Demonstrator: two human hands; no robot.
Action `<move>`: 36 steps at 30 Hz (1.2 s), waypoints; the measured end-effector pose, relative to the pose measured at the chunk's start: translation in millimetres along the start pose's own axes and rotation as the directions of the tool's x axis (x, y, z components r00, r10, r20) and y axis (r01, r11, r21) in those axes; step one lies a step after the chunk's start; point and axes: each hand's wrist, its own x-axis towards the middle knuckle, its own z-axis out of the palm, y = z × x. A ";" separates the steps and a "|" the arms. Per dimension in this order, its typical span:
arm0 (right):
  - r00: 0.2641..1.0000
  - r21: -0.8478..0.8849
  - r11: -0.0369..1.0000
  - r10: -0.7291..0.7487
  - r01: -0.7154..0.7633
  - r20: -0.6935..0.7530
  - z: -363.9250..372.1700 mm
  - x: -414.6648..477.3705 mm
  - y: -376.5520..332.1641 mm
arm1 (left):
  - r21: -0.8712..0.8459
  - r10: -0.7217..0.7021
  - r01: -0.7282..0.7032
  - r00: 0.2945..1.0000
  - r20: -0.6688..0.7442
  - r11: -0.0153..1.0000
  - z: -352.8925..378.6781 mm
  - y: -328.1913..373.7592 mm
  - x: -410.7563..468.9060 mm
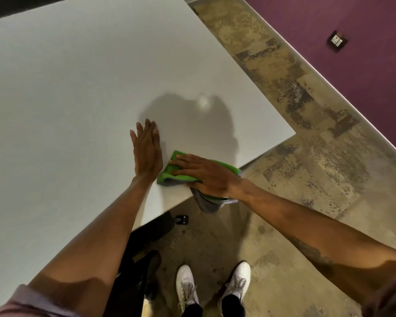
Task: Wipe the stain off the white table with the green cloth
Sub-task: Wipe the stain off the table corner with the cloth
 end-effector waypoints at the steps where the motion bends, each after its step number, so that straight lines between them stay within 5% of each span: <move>1: 1.000 0.001 1.000 -0.023 0.023 -0.002 1.3 -2.8 -3.1 | -0.018 -0.002 0.002 1.000 0.005 1.000 -0.2 -0.5 0.0; 9: 0.989 0.001 0.994 -0.107 0.108 -0.100 19.6 -18.1 -27.8 | 0.196 0.081 -0.083 0.996 0.023 0.977 4.9 -1.8 2.5; 18: 0.992 0.005 0.993 -0.117 0.117 -0.052 31.3 -45.7 -35.2 | 0.397 0.085 -0.123 0.990 0.113 0.910 2.0 5.6 1.7; 22: 0.995 -0.001 0.998 0.064 -0.064 -0.079 37.6 -94.7 -18.4 | 0.449 0.104 -0.153 0.986 0.133 0.880 0.7 9.9 -2.0; 25: 0.940 -0.149 0.962 0.181 -0.231 -0.290 41.1 -121.9 -7.5 | 0.458 0.094 -0.144 0.987 0.131 0.877 -0.1 11.2 -1.6; 28: 0.771 0.007 0.938 0.288 -0.346 -0.568 54.2 -121.4 -20.8 | 0.450 0.088 -0.136 0.988 0.126 0.882 0.0 11.3 -3.1; 31: 0.393 0.491 0.815 0.578 -0.306 -0.715 74.2 -93.2 -63.5 | 0.414 0.075 -0.118 0.990 0.118 0.903 1.2 12.9 -4.7; 34: 0.048 0.918 0.396 0.917 0.006 -0.395 87.2 -53.9 -105.8 | 0.404 0.070 -0.107 0.992 0.106 0.909 2.3 12.0 -4.2; 36: -0.060 0.980 0.183 0.982 0.078 -0.179 87.6 -28.4 -123.1 | 0.388 0.070 -0.102 0.993 0.097 0.916 2.3 10.8 -3.0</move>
